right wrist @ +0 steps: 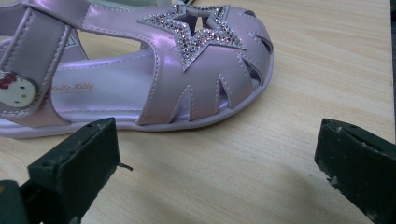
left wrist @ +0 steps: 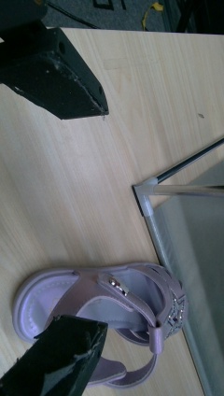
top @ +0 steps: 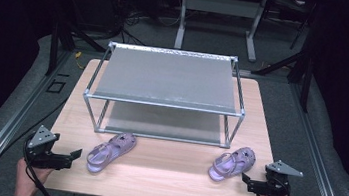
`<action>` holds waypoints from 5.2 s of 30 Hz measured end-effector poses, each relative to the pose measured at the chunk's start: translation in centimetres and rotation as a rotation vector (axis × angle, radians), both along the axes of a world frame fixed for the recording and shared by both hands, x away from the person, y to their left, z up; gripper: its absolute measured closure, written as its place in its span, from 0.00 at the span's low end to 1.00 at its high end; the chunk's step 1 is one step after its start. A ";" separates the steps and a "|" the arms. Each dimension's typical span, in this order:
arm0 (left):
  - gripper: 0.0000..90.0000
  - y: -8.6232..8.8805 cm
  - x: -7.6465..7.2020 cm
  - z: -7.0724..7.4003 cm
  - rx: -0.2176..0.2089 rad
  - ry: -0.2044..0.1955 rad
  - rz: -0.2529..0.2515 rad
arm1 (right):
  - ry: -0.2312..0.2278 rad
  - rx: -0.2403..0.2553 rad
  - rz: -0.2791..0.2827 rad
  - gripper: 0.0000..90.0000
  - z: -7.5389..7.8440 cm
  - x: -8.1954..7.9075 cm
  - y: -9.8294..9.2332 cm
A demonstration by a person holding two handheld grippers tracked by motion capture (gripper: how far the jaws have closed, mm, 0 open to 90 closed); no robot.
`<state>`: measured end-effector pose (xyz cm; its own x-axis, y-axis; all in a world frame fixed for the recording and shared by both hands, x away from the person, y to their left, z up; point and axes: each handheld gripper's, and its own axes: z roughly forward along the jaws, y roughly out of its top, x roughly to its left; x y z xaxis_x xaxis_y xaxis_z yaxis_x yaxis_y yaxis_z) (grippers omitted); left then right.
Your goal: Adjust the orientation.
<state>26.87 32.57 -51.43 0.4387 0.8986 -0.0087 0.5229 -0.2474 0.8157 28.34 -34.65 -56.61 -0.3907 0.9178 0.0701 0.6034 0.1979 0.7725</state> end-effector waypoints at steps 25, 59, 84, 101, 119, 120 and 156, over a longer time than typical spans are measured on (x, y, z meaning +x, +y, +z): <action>0.00 -4.7 -0.9 0.1 0.027 -0.001 -0.105 | -0.005 -0.012 0.000 0.00 0.0 0.0 0.1; 0.34 -8.1 0.5 -5.4 0.077 0.078 -0.098 | -0.007 -0.009 0.005 0.02 0.0 -0.1 0.1; 0.42 -8.8 -0.9 -4.3 0.060 -0.017 -0.067 | -0.006 -0.003 0.004 0.02 0.0 -0.1 0.0; 0.42 -11.4 0.1 -3.2 0.032 -0.064 -0.061 | -0.006 0.006 -0.001 0.02 0.0 -0.1 -0.1; 0.42 -14.8 3.0 -2.2 0.038 -0.096 -0.028 | -0.008 0.009 -0.006 0.02 0.0 -0.1 -0.1; 0.42 -15.1 3.2 -2.3 0.038 -0.096 -0.026 | -0.008 0.009 -0.006 0.02 0.0 -0.1 -0.1; 0.42 -21.2 11.0 -3.7 -0.033 -0.027 0.131 | -0.006 0.013 0.007 0.03 0.0 -0.1 -0.1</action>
